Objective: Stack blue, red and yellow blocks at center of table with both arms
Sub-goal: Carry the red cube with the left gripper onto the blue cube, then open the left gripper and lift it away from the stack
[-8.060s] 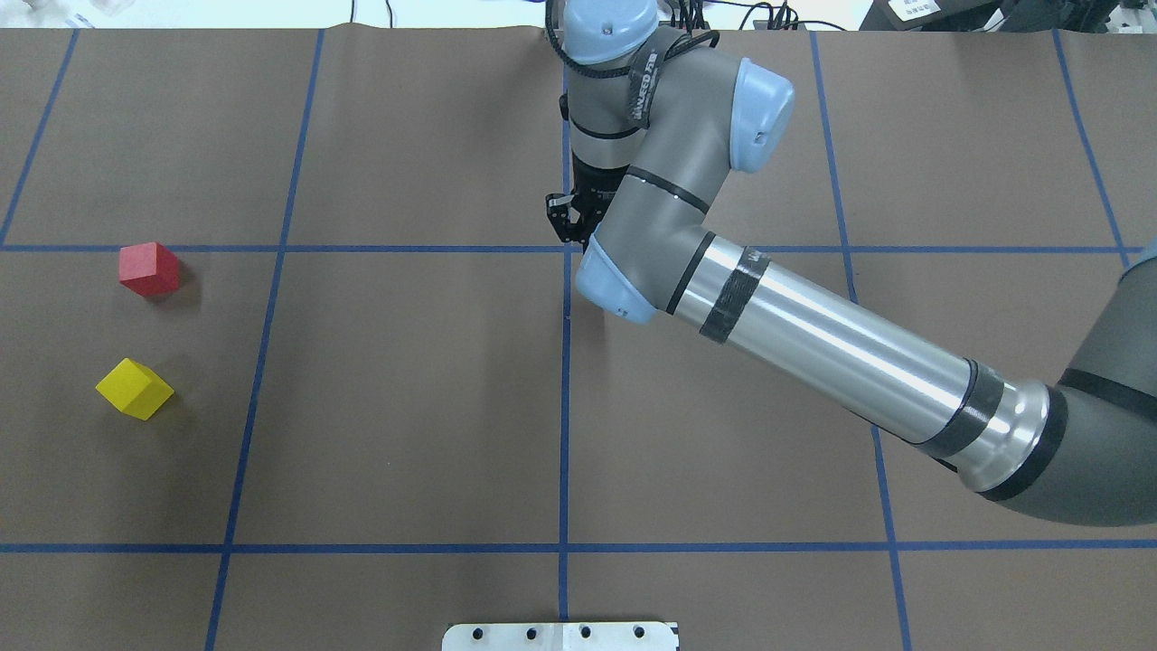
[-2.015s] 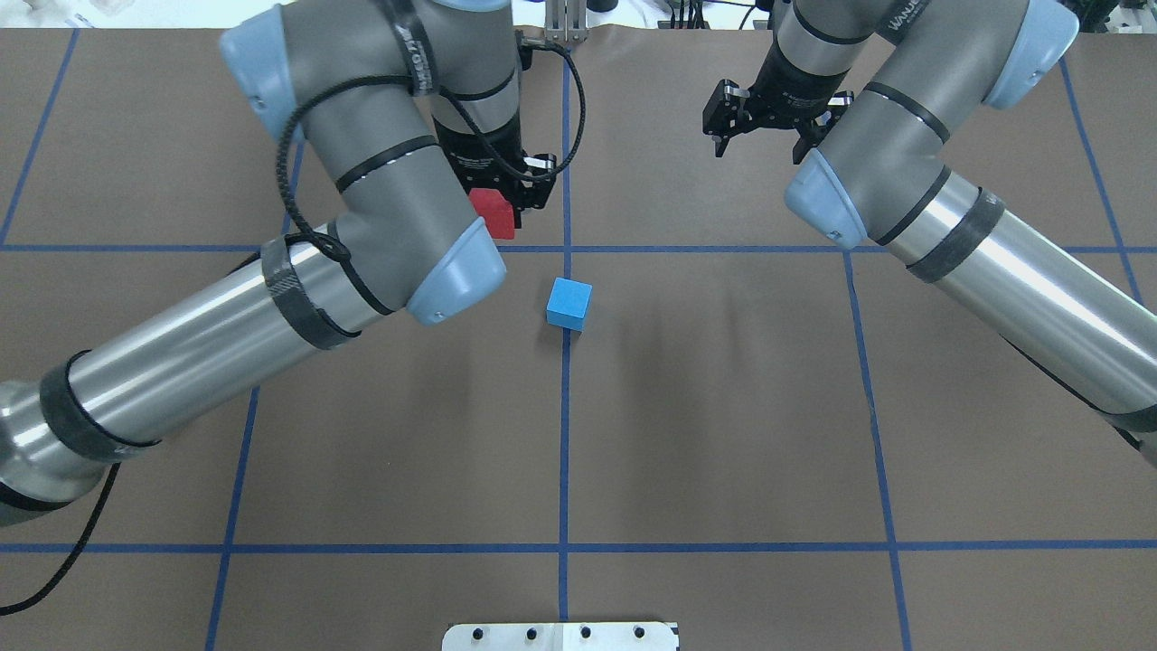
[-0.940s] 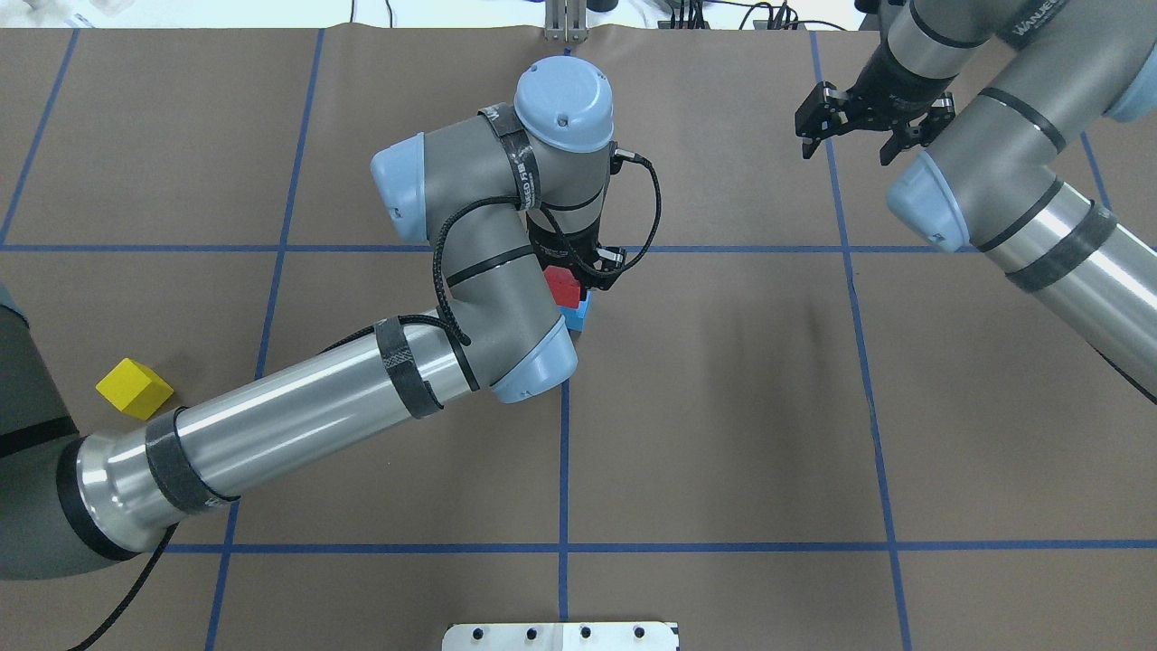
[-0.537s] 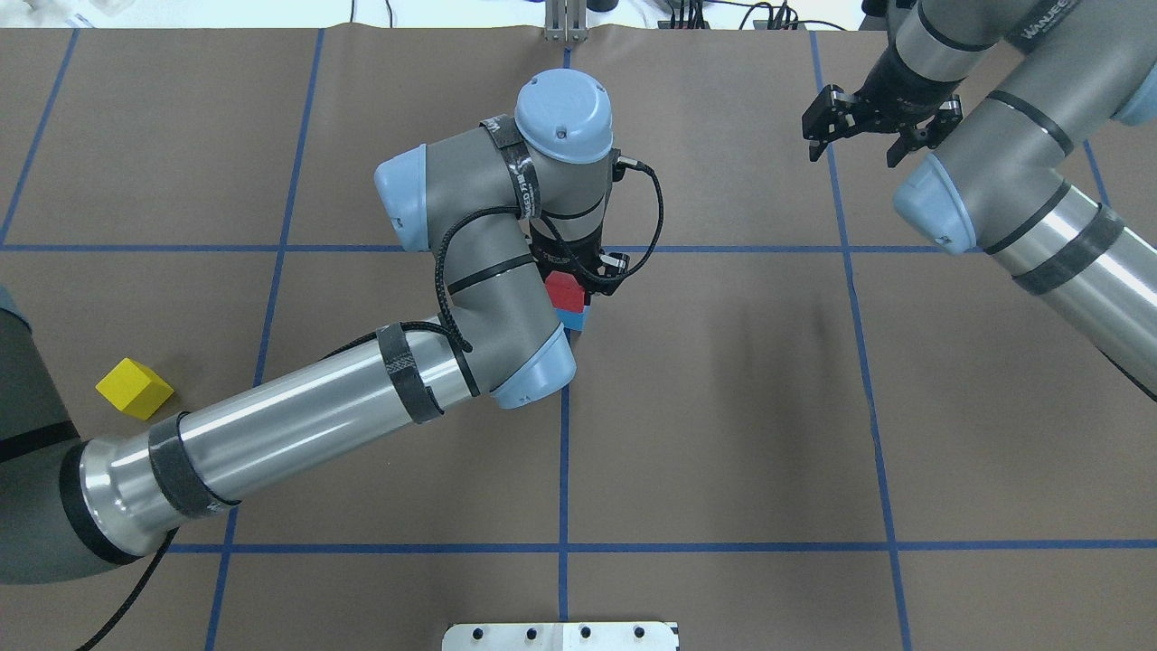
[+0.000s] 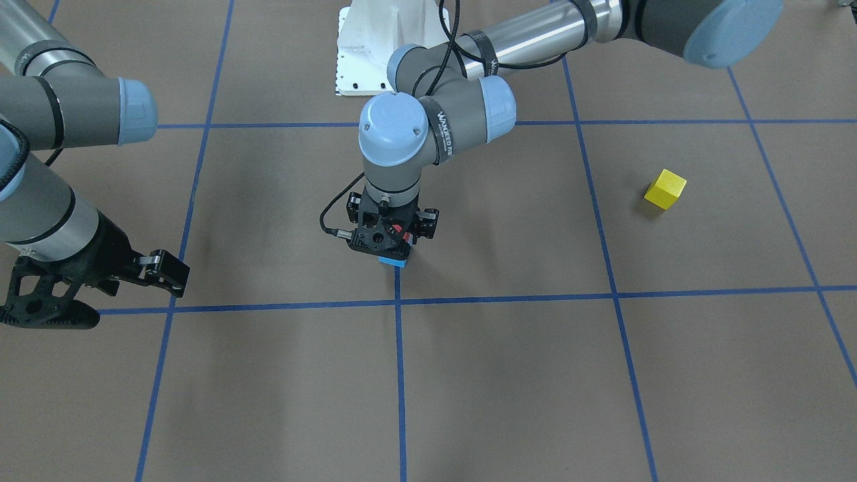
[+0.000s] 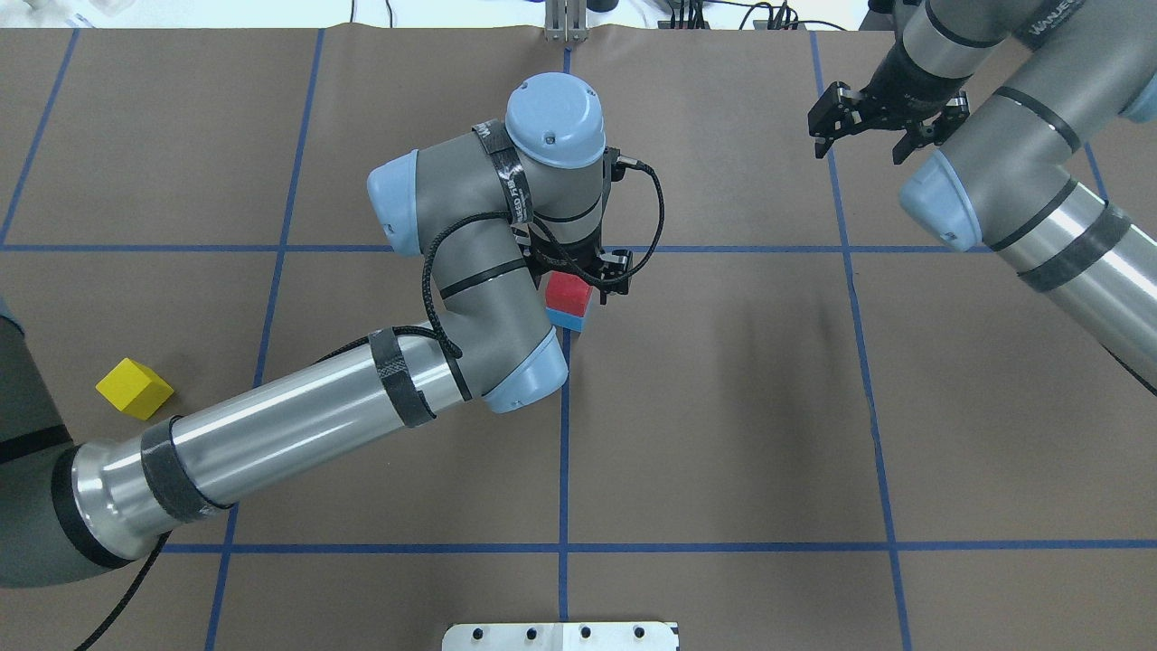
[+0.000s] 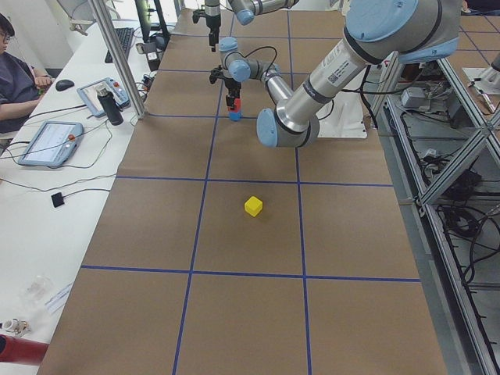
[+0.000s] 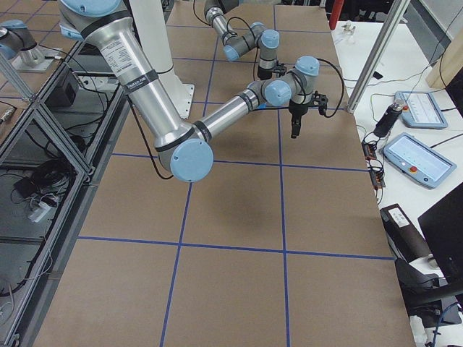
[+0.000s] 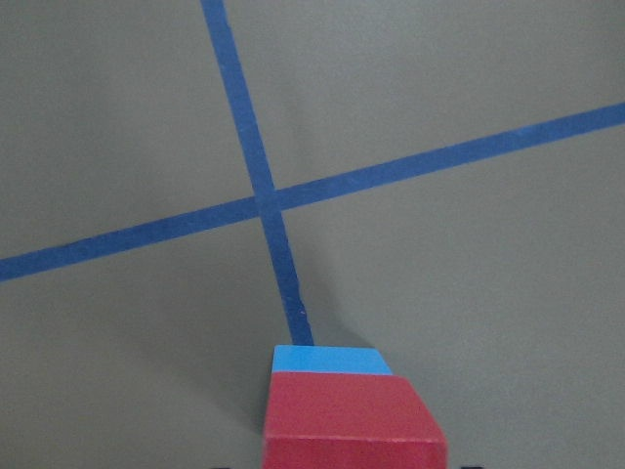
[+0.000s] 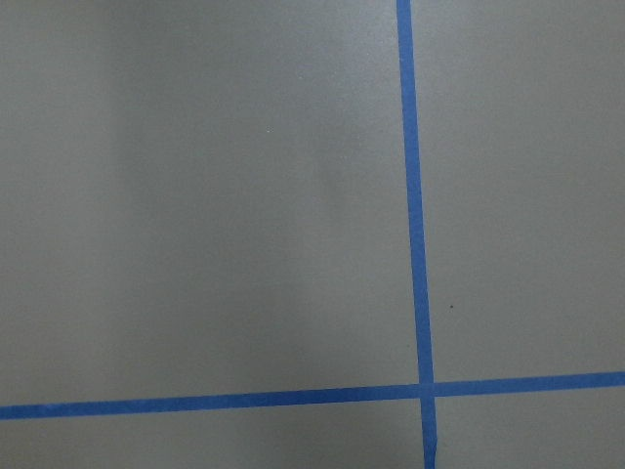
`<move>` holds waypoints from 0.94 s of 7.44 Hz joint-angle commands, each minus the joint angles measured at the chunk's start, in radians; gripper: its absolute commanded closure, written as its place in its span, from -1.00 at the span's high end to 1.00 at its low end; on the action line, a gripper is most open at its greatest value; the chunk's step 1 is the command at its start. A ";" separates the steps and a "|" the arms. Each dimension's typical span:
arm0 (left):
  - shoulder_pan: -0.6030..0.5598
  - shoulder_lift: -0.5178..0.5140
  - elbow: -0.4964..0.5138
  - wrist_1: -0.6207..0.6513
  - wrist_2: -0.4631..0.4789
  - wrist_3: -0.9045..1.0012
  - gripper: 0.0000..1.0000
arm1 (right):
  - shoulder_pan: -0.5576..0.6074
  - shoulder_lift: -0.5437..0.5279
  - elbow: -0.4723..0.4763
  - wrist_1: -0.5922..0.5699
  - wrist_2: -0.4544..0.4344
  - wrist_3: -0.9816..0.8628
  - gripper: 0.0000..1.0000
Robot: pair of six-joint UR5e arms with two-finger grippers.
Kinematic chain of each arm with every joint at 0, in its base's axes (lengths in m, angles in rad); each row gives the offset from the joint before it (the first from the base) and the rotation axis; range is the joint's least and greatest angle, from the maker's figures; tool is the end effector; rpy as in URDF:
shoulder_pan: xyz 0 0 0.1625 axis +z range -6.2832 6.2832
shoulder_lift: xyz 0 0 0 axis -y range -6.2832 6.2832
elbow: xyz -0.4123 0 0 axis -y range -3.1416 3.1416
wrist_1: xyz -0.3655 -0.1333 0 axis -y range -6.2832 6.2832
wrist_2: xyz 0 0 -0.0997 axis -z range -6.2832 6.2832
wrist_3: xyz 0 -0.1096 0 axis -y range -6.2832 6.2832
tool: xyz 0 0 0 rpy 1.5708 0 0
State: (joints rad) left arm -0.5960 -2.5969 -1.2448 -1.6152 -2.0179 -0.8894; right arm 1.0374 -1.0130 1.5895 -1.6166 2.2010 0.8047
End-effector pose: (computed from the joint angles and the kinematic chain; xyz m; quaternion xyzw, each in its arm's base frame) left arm 0.5910 -0.5047 0.1458 0.0456 0.4079 0.1193 0.9041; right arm -0.2741 -0.5994 0.3390 0.0101 -0.3892 0.0436 0.9201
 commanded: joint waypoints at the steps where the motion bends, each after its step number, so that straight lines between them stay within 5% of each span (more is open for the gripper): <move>1: -0.039 0.017 -0.066 0.049 -0.008 0.003 1.00 | 0.022 0.001 0.001 0.000 0.017 -0.004 0.98; 3: -0.184 0.098 -0.271 0.217 -0.123 0.045 1.00 | 0.043 -0.001 0.003 -0.002 0.052 -0.021 0.98; 5: -0.319 0.405 -0.610 0.334 -0.148 0.264 1.00 | 0.043 -0.003 0.001 0.001 0.060 -0.024 0.98; 7: -0.367 0.706 -0.779 0.296 -0.136 0.380 1.00 | 0.043 -0.051 0.023 0.003 0.068 -0.077 0.98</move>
State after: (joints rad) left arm -0.9347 -2.0796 -1.9119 -1.3003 -2.1594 -0.5774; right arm 1.0797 -1.0310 1.5965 -1.6146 2.2658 0.7688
